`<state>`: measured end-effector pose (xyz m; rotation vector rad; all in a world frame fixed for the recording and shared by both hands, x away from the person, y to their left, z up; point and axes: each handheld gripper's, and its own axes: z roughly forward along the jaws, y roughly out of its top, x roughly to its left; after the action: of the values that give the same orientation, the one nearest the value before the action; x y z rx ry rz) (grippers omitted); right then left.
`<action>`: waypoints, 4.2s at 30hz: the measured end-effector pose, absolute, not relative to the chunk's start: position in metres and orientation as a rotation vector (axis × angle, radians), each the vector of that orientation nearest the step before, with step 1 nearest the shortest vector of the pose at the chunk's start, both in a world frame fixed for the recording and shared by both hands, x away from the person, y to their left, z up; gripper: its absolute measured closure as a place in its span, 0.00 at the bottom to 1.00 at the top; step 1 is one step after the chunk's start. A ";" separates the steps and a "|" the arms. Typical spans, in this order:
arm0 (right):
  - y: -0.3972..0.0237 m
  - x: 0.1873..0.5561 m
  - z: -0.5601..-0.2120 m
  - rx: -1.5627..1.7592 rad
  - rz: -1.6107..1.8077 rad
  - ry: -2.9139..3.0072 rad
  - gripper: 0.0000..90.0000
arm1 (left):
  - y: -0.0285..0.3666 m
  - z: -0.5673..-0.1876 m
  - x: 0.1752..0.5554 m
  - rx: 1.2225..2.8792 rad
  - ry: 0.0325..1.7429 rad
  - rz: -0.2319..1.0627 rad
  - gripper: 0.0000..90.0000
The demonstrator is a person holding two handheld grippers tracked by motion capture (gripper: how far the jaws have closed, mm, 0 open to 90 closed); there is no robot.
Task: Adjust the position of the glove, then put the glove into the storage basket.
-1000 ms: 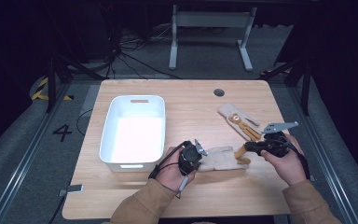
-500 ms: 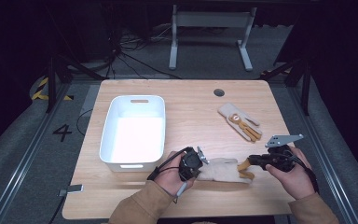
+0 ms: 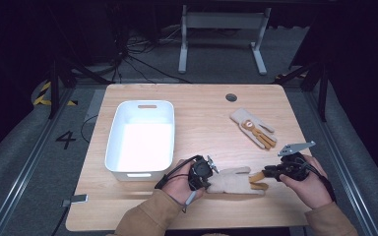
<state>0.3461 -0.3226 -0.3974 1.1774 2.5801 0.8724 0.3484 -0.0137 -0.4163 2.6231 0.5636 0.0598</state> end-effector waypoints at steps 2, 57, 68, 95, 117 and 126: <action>-0.324 0.346 -0.395 1.170 0.876 2.568 0.81 | -0.012 -0.415 0.349 2.622 0.553 0.055 0.84; -0.315 0.446 -0.384 1.203 0.884 2.400 0.60 | 0.025 -0.393 0.353 2.380 0.692 0.015 0.67; -0.310 0.496 -0.396 1.203 0.762 2.408 0.60 | 0.038 -0.395 0.348 2.378 0.733 0.038 0.66; -0.317 0.527 -0.431 1.250 0.632 2.516 0.85 | 0.038 -0.398 0.347 2.385 0.742 0.038 0.64; -0.319 0.500 -0.396 1.172 0.724 2.467 0.89 | 0.030 -0.396 0.349 2.388 0.711 0.038 0.64; -0.319 0.473 -0.370 1.078 0.775 2.469 0.89 | 0.024 -0.395 0.350 2.398 0.690 0.028 0.64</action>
<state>0.4733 -0.3194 -0.3700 1.0782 2.4695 0.7748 0.3499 0.0238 -0.3947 2.3977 0.6901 0.0281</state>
